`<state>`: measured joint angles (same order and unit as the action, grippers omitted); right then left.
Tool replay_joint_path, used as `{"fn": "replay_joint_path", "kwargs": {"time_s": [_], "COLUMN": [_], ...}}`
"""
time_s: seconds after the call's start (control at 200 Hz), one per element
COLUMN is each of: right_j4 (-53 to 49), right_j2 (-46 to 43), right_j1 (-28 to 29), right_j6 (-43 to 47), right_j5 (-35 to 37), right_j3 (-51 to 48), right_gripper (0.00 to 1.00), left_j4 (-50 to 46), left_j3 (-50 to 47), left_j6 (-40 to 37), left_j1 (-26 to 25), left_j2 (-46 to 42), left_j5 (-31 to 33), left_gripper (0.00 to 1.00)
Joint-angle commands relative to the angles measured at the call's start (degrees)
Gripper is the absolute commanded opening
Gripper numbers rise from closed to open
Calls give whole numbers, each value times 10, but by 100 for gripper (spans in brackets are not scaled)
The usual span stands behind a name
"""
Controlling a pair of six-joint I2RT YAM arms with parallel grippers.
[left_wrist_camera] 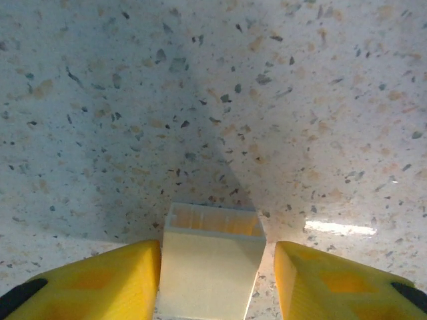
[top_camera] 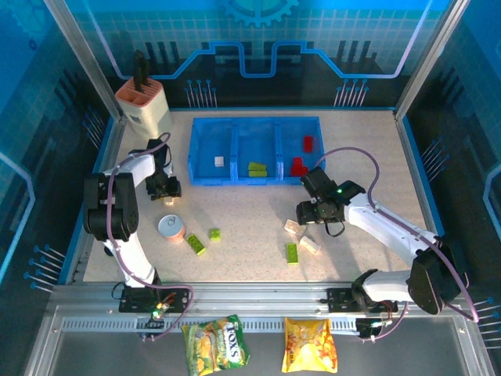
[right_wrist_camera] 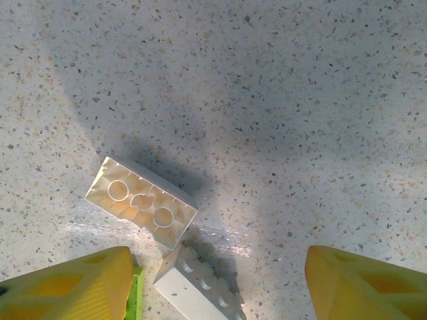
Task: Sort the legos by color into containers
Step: Pick up the lego from the middle-left of the table.
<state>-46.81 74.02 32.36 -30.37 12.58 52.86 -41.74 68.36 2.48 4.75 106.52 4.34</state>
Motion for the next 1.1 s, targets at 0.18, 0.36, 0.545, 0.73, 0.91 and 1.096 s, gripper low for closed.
{"fn": "replay_joint_path", "kwargs": {"time_s": [0.18,0.36,0.545,0.73,0.91,1.096], "right_j4": [-6,-7,-8,-9,-16,-26], "right_j2": [-5,-5,-2,9,13,16], "right_j1": [7,8,8,9,9,12], "right_j6": [7,5,4,3,2,2], "right_j5": [1,-2,-1,-3,-1,1], "right_j3": [11,12,15,22,33,42], "right_gripper": [70,70,70,69,68,68], "left_j4": [-26,-34,-41,-53,-66,-94], "left_j3": [11,15,24,30,34,76], "left_j6": [-6,-4,3,13,27,44], "left_j1": [1,0,0,0,-1,-17], "left_j2": [20,14,-18,-57,-97,-117], "left_j5": [14,25,24,14,-14,-33], "left_gripper": [42,35,32,32,32,32]}}
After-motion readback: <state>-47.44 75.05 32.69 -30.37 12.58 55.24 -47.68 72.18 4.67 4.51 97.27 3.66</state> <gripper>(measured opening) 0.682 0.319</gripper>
